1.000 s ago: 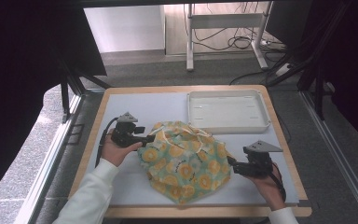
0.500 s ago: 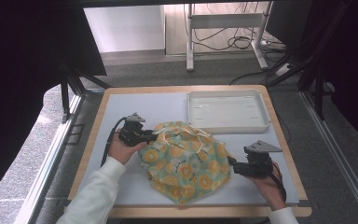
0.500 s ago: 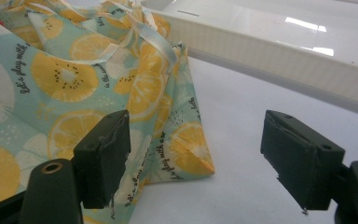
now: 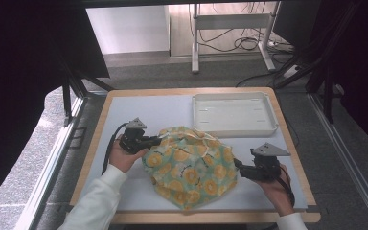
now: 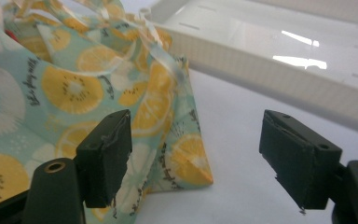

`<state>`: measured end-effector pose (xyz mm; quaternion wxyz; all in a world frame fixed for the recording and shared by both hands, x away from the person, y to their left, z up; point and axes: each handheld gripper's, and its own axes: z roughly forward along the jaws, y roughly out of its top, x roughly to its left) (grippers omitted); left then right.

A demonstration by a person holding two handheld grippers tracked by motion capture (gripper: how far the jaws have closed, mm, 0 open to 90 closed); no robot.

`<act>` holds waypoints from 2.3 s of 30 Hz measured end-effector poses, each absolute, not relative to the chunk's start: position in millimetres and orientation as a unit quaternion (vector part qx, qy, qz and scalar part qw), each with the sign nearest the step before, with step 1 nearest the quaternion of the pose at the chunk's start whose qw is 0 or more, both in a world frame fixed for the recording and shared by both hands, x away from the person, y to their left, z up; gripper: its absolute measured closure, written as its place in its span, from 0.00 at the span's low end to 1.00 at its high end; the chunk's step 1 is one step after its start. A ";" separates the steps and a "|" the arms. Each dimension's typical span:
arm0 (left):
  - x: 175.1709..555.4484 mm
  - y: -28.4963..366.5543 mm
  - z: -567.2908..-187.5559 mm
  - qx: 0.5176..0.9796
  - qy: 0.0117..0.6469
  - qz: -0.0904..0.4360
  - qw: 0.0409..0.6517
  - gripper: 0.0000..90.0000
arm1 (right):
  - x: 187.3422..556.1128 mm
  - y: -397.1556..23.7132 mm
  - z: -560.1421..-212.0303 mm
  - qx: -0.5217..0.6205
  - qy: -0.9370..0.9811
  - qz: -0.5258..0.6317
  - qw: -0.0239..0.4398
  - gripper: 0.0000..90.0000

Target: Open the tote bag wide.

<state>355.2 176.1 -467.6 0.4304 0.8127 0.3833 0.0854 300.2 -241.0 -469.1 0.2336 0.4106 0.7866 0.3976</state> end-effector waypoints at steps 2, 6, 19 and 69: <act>355.9 174.8 -468.5 0.814 0.382 0.084 0.430 0.95 | 300.0 -239.9 -464.8 0.407 0.786 0.403 0.233 0.30; 356.3 171.9 -470.4 0.815 0.380 0.083 0.429 0.95 | 301.9 -234.6 -459.1 0.399 0.787 0.413 0.224 0.34; 355.9 171.3 -470.6 0.820 0.377 0.085 0.422 0.95 | 329.0 -207.7 -442.6 0.377 0.812 0.389 0.214 0.43; 359.6 174.2 -469.9 0.817 0.382 0.083 0.423 0.95 | 397.9 -131.3 -471.9 0.341 0.873 0.303 0.176 0.54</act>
